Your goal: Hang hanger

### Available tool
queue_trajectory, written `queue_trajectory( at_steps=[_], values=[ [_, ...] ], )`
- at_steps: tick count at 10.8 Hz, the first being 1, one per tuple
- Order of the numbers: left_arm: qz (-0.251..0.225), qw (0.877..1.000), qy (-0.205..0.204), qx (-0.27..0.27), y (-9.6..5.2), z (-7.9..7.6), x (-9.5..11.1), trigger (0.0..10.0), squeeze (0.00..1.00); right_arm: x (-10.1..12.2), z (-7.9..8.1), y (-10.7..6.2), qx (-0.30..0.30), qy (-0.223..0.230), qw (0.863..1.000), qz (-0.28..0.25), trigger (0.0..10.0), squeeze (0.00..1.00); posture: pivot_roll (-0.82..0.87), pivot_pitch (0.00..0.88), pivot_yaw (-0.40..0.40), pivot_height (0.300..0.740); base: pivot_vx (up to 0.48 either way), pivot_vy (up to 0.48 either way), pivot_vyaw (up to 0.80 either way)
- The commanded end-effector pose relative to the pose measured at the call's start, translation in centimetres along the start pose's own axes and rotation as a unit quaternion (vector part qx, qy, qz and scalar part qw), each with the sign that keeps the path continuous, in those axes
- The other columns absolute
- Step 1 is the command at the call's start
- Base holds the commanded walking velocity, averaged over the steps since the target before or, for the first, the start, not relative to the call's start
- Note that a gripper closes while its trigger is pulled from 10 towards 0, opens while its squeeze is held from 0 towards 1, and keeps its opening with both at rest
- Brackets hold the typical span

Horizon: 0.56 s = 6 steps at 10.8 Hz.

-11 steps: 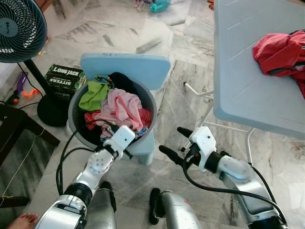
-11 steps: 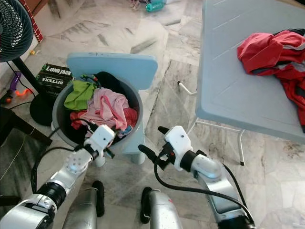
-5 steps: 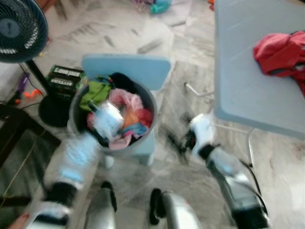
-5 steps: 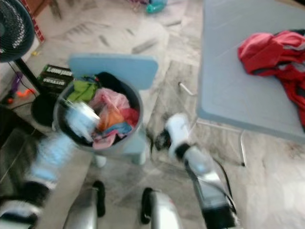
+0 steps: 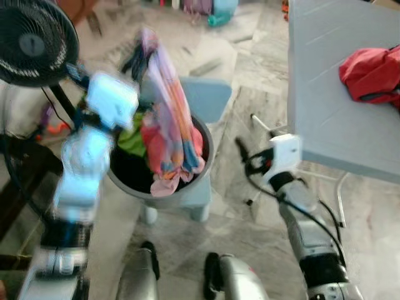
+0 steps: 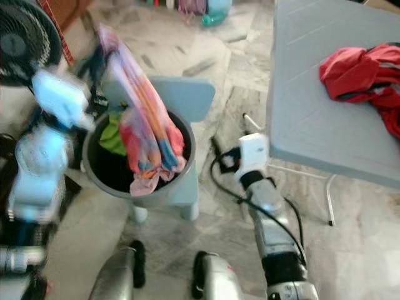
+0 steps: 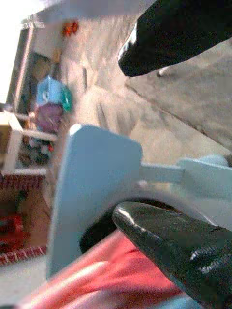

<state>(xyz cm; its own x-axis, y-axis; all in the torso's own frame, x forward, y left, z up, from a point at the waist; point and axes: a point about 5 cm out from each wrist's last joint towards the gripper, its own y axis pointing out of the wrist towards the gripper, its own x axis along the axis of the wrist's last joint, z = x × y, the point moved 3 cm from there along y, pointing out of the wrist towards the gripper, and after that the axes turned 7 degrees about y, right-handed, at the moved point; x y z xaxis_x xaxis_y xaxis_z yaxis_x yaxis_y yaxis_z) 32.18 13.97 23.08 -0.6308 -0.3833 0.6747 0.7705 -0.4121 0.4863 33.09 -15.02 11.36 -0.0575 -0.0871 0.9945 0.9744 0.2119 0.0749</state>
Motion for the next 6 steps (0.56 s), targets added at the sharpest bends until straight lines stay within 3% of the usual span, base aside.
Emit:
queue_trajectory(
  at_steps=[1,2,3,4,5,6],
  values=[
    [0.073,0.997,-0.034,0.006,-2.3,-1.1,-2.6,0.0,0.00,-0.5,-1.8,-0.8,-0.046,0.005,0.999,0.000,10.0,0.00,0.03,0.152,-0.068,0.740,0.000,0.000,0.00],
    [0.170,0.983,-0.064,0.037,-5.9,-2.0,-5.4,0.0,0.00,-0.8,-3.5,-1.7,-0.091,0.018,0.996,-0.006,10.0,0.00,0.04,0.146,-0.066,0.740,0.000,0.000,0.00],
    [0.214,0.973,-0.072,0.051,-7.7,-2.5,-6.8,2.5,0.00,-1.1,-3.9,-2.1,-0.105,0.029,0.994,-0.007,10.0,0.00,0.04,0.138,-0.051,0.740,0.000,0.000,0.00],
    [0.244,0.965,-0.073,0.062,-8.9,-2.9,-7.5,7.5,0.00,-1.0,-4.2,-2.1,-0.118,0.041,0.992,-0.015,10.0,0.00,0.04,0.144,-0.041,0.740,0.000,0.000,0.00],
    [0.248,0.963,-0.076,0.067,-8.5,-3.3,-7.3,10.0,0.00,0.2,-4.3,-1.4,-0.120,0.053,0.990,-0.040,10.0,0.00,0.03,0.144,-0.038,0.740,0.000,0.000,0.00],
    [0.237,0.966,-0.073,0.070,-7.5,-3.6,-6.8,10.0,0.00,1.5,-4.5,-1.2,-0.121,0.062,0.988,-0.068,10.0,0.00,0.02,0.146,-0.036,0.740,0.000,0.000,0.00]
  ],
)
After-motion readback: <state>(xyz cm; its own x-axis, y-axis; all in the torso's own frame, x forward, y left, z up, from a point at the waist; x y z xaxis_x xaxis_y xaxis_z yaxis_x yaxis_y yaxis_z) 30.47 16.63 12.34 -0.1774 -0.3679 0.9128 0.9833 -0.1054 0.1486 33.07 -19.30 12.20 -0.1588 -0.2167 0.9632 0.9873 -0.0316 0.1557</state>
